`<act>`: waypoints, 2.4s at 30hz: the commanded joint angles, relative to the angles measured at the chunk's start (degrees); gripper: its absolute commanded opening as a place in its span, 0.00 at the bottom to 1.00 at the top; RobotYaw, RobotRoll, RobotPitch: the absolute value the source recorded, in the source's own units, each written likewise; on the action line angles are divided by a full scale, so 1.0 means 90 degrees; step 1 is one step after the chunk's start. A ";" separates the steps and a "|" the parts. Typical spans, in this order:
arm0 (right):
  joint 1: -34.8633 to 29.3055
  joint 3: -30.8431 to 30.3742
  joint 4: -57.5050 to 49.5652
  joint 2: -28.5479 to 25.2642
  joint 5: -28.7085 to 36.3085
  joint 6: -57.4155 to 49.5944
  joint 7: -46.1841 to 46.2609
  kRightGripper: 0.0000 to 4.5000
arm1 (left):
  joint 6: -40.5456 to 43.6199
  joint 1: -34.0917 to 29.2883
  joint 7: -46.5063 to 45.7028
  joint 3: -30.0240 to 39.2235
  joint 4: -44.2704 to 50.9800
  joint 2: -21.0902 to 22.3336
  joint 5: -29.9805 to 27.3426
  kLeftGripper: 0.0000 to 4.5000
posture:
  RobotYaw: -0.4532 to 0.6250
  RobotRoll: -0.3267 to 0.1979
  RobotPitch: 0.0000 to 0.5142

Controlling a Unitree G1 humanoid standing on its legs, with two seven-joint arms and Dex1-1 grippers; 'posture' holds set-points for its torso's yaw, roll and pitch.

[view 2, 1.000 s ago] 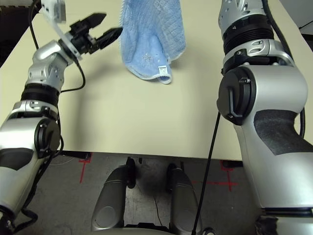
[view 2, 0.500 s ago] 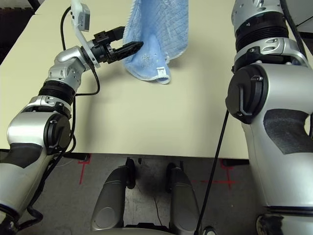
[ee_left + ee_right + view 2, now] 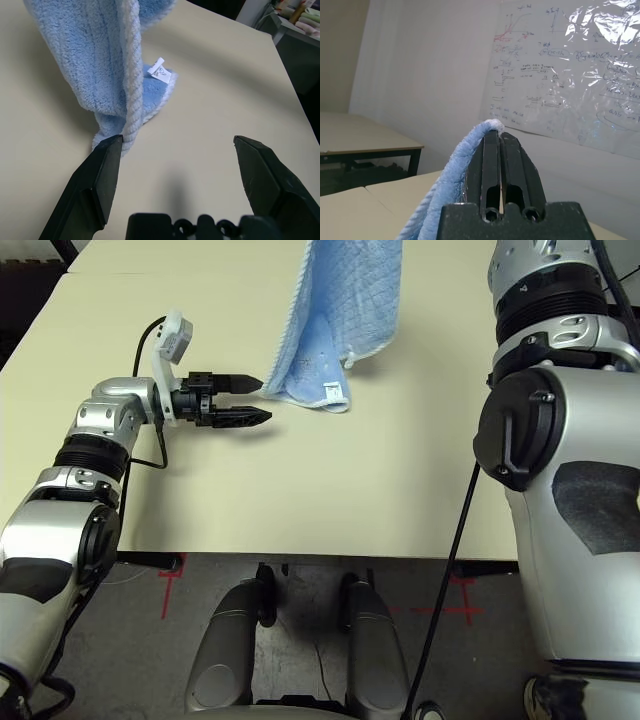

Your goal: Fold the towel and set it aside.

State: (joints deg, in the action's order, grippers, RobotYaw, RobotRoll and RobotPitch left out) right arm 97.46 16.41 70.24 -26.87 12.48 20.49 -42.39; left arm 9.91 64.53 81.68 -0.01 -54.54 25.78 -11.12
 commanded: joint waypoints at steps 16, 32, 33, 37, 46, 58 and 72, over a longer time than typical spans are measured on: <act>0.0324 0.0016 -0.0071 -0.0089 -0.0001 0.0030 -0.0038 0.01 | -0.0085 -0.0032 -0.1087 0.0230 -0.0371 -0.0299 0.0061 1.00 | 0.52 0.62 0.51; 0.0344 0.0014 -0.0084 -0.0085 0.0004 0.0019 -0.0053 0.00 | 0.0015 -0.0057 -0.1125 0.0225 -0.0510 -0.0306 0.0064 0.28 | 0.51 0.62 0.51; 0.0345 0.0015 -0.0085 -0.0085 0.0005 0.0019 -0.0053 0.00 | 0.0024 -0.0046 -0.1138 0.0218 -0.0532 -0.0317 0.0073 0.17 | 0.51 0.62 0.51; 0.0355 0.0020 -0.0092 -0.0095 0.0011 0.0011 -0.0054 0.00 | -0.0064 -0.0018 -0.1197 0.0174 -0.0639 -0.0330 0.0146 0.01 | 0.51 0.62 0.51; 0.0313 0.0009 -0.0084 -0.0130 -0.0016 -0.0001 -0.0031 0.00 | -0.0305 -0.0106 -0.1542 0.0167 -0.0818 -0.0526 0.0263 0.01 | 0.51 0.62 0.51; 0.0304 0.0025 -0.0078 -0.0098 -0.0034 -0.0014 -0.0011 0.00 | -0.0423 -0.0013 -0.1562 0.0219 -0.0850 -0.0414 0.0275 0.01 | 0.51 0.62 0.52; -0.0273 0.0053 -0.0175 -0.0347 -0.0031 -0.0053 0.0086 0.00 | -0.0245 0.0760 -0.1751 -0.0019 -0.0371 0.0963 0.0740 0.01 | 0.53 0.62 0.50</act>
State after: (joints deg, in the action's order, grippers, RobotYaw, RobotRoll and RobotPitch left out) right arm 95.31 16.51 70.11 -29.22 12.02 19.89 -41.81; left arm 6.38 71.82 64.53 1.17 -59.02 34.19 -5.96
